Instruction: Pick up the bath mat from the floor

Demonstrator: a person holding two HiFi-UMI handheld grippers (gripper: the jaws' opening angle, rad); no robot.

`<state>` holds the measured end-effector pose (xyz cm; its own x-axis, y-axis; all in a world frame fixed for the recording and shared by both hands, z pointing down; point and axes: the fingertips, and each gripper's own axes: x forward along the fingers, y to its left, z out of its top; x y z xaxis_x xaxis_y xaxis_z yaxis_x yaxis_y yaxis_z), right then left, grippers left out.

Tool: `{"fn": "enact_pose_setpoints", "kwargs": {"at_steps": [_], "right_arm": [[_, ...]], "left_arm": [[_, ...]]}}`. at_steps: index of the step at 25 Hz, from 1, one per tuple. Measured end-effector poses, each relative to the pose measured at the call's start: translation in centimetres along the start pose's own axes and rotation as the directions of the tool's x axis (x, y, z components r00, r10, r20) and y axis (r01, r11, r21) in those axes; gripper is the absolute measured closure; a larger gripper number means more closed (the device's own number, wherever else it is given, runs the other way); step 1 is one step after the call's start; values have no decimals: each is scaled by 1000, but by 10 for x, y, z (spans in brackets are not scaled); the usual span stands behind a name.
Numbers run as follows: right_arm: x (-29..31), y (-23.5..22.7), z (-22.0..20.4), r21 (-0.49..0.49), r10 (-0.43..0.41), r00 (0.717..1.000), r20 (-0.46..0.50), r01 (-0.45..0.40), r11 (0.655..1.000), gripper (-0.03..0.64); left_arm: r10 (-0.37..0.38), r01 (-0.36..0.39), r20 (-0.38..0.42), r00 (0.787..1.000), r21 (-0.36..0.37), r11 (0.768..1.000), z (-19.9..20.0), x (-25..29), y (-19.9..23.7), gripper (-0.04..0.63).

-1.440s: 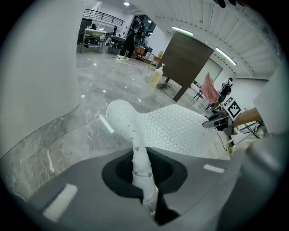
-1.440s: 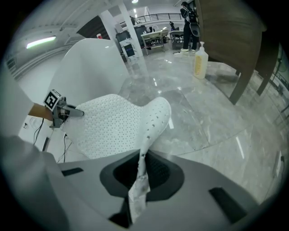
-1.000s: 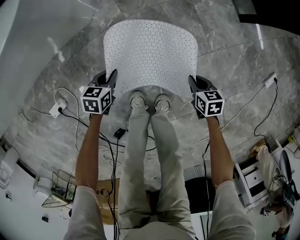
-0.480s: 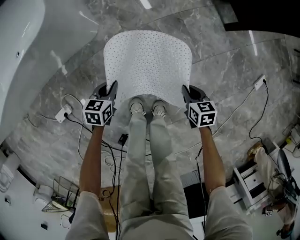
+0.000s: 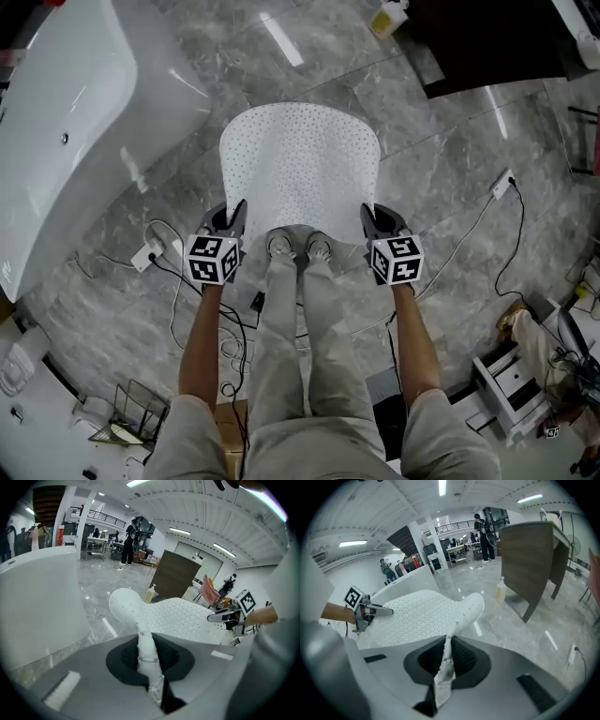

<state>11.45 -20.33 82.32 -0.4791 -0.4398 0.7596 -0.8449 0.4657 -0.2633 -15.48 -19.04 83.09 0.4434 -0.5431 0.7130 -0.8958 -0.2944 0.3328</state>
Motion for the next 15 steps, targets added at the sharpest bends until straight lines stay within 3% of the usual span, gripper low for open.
{"fn": "enact_pose_setpoints", "kwargs": {"at_steps": [15], "right_arm": [[-114, 38, 140, -40, -31, 981, 190, 39, 998, 588]], "left_arm": [[-9, -6, 136, 991, 110, 994, 155, -101, -52, 565]]}}
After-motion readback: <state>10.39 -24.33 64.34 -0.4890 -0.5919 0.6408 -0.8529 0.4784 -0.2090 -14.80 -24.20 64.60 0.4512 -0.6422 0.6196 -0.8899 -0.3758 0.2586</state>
